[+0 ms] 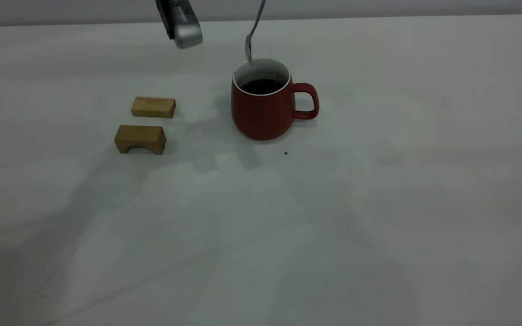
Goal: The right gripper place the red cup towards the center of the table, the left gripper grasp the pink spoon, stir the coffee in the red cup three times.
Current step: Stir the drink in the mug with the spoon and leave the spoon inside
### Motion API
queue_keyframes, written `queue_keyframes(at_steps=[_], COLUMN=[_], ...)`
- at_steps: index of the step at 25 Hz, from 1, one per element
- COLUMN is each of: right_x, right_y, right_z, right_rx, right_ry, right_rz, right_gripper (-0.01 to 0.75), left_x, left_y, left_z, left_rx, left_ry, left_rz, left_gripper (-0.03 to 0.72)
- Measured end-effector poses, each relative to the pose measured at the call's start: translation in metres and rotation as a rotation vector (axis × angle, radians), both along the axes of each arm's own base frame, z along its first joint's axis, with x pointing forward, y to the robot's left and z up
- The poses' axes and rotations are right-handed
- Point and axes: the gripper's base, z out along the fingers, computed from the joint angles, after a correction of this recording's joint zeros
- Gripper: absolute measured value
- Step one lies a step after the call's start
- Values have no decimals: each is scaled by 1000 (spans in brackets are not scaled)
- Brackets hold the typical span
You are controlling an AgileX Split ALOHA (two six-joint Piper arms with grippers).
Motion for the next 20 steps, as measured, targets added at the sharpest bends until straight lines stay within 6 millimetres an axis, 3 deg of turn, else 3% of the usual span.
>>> queue_keyframes(at_steps=[8,16,20], right_x=[0,0,0], right_y=[0,0,0], right_z=[0,0,0], right_rx=[0,0,0], right_ry=[0,0,0], right_rz=[0,0,0], right_gripper=[582,582,582], left_x=[32,31,25], left_y=[-12,-16,-22], left_z=[-30,-57,-80], left_rx=[-5,-11,-6], left_ry=[-11,67,120], left_rz=[3,0,-24], left_gripper=[139,139,139])
